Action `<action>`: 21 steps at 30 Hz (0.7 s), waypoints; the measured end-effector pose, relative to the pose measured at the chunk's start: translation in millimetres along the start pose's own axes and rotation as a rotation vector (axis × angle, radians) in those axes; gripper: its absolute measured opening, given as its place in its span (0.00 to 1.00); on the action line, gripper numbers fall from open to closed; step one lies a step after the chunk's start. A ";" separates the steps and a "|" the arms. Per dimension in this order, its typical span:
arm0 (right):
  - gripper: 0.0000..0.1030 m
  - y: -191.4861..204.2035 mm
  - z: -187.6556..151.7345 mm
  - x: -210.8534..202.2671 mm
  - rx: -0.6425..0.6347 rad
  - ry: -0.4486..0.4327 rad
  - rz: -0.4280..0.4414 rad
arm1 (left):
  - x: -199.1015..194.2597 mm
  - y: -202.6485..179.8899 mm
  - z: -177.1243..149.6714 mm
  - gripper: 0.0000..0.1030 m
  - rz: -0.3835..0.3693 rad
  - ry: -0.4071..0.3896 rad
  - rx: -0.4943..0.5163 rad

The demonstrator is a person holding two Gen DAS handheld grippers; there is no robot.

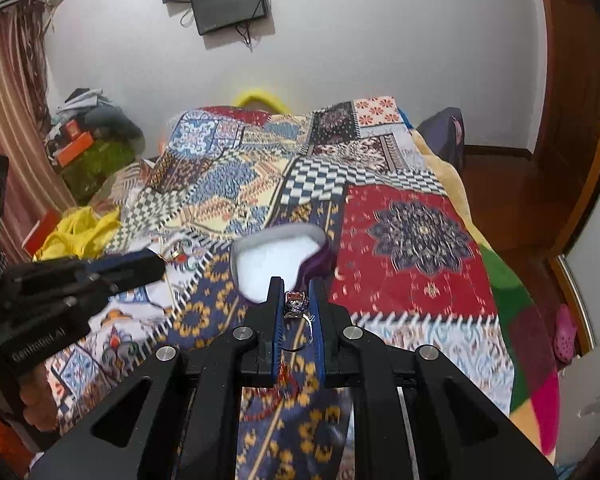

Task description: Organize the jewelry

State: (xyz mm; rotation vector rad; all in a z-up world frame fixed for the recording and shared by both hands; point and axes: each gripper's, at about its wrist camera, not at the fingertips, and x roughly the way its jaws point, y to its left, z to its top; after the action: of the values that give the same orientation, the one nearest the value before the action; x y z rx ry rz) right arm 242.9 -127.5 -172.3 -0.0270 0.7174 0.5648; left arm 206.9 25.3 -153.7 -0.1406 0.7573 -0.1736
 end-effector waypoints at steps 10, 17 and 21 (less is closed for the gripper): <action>0.11 6.8 23.5 16.3 -0.021 -0.025 0.030 | 25.9 7.1 10.7 0.05 -0.003 0.021 -0.002; 0.11 9.3 28.0 36.2 -0.036 0.006 0.051 | 46.8 11.8 12.7 0.05 -0.014 0.057 -0.014; 0.11 7.7 28.9 50.7 -0.043 0.045 0.068 | 59.7 14.5 13.2 0.05 -0.030 0.086 -0.018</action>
State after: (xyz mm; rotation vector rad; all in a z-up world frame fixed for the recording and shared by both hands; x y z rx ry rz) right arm 287.7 -90.5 -181.0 -0.0555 0.7521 0.6459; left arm 260.2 27.9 -186.9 -0.1619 0.8429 -0.2020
